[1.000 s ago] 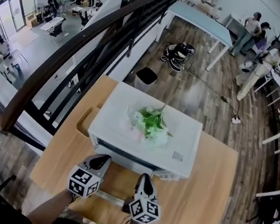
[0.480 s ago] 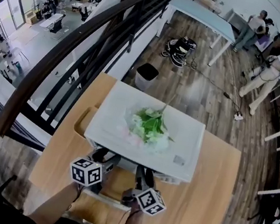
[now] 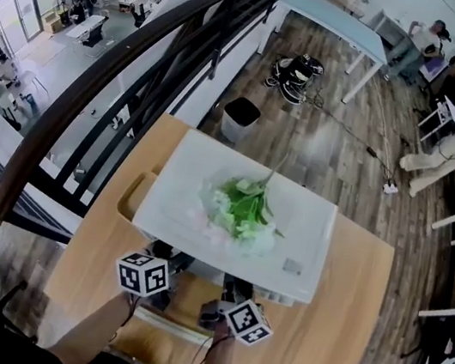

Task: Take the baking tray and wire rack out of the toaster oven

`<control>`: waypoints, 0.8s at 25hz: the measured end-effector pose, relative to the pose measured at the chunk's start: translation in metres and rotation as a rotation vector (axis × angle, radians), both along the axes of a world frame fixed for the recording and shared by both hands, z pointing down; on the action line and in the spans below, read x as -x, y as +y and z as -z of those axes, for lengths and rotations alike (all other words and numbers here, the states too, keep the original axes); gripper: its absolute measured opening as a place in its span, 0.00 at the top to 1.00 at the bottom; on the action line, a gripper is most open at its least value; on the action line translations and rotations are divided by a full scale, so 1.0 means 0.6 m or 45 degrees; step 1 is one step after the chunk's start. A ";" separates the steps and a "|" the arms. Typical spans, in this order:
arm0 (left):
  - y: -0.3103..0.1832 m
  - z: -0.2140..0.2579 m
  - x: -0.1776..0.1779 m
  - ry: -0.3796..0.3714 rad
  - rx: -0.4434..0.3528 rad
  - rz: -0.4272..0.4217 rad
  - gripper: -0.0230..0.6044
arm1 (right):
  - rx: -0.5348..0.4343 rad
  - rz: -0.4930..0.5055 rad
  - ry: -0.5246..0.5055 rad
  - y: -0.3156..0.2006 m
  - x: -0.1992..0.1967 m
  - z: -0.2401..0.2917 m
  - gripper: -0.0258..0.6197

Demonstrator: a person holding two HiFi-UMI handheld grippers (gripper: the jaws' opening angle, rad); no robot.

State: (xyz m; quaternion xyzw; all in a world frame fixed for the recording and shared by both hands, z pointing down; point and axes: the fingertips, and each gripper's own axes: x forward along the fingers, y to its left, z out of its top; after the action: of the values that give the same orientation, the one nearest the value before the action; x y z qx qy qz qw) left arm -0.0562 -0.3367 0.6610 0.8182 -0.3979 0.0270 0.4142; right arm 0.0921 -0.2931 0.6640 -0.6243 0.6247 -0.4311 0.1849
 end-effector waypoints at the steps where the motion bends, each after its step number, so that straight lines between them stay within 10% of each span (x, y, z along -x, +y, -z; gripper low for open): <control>1: -0.003 -0.001 0.000 0.001 0.000 0.003 0.55 | 0.002 -0.002 -0.002 -0.003 -0.001 -0.001 0.58; 20: -0.041 -0.017 -0.004 -0.017 0.022 0.024 0.55 | 0.015 0.040 0.037 -0.047 -0.010 -0.014 0.61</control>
State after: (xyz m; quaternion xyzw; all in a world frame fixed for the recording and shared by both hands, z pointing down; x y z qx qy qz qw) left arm -0.0535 -0.3616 0.6712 0.8105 -0.4081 0.0320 0.4190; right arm 0.0979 -0.3210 0.6724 -0.6217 0.6345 -0.4285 0.1651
